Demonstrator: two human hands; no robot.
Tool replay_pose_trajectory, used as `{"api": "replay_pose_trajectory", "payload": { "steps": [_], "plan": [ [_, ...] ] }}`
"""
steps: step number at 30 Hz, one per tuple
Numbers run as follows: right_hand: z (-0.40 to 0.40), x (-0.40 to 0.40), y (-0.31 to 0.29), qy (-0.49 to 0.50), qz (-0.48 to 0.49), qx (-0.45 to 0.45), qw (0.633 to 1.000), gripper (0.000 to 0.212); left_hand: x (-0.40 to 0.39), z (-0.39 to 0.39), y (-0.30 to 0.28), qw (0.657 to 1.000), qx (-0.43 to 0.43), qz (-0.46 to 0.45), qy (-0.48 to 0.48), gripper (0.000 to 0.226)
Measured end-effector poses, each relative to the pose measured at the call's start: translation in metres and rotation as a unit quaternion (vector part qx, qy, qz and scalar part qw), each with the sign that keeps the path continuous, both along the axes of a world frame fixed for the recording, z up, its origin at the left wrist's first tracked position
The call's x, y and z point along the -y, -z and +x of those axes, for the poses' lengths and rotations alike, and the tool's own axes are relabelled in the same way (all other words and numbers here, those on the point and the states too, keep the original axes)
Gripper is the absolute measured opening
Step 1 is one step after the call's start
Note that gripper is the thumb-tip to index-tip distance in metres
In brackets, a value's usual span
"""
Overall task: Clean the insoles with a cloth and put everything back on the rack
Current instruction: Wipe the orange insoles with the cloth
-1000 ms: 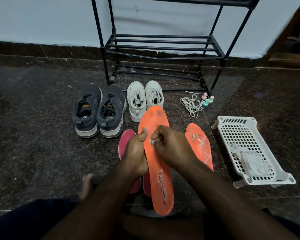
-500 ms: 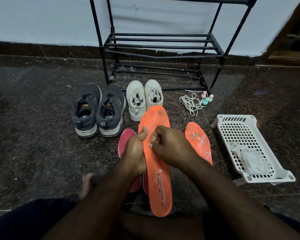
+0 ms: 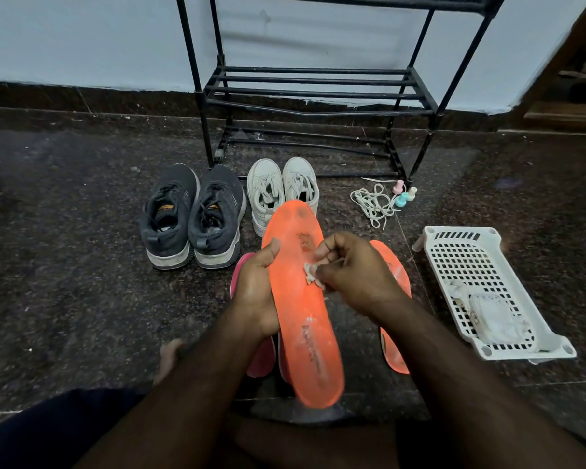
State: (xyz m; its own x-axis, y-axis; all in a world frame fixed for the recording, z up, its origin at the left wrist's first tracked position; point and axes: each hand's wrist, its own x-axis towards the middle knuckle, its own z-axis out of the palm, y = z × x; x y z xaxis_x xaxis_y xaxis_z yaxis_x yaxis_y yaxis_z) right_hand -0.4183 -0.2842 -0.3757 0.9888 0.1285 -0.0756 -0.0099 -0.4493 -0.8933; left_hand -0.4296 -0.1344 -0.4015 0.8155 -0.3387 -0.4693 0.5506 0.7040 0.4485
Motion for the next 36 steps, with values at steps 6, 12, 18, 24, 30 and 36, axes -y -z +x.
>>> {"api": "replay_pose_trajectory", "payload": {
  "steps": [6, 12, 18, 24, 30, 36],
  "plan": [
    [0.006, 0.000, 0.001, 0.115, 0.036, 0.077, 0.990, 0.019, 0.007, -0.008, 0.004, 0.999, 0.022, -0.007, 0.033, 0.054],
    [0.000, -0.016, 0.000, 0.005, -0.182, 0.156, 0.971, 0.005, 0.009, -0.008, 0.009, 1.000, 0.009, -0.001, 0.005, 0.063],
    [-0.012, -0.022, 0.008, -0.049, -0.274, 0.160, 0.947, 0.019, 0.010, -0.003, 0.011, 1.000, -0.009, -0.009, -0.005, 0.071],
    [-0.009, -0.015, -0.013, -0.028, -0.197, 0.148, 0.969, 0.012, 0.010, -0.003, 0.006, 1.000, -0.009, 0.016, 0.004, 0.061],
    [0.005, -0.014, -0.005, 0.013, -0.192, 0.215, 0.957, 0.011, 0.019, -0.010, 0.001, 0.999, -0.004, 0.026, 0.042, 0.046],
    [-0.004, -0.019, 0.000, -0.030, -0.164, 0.170, 0.971, 0.016, 0.019, -0.005, 0.007, 0.999, -0.007, 0.021, 0.027, 0.068]
  ]
}}
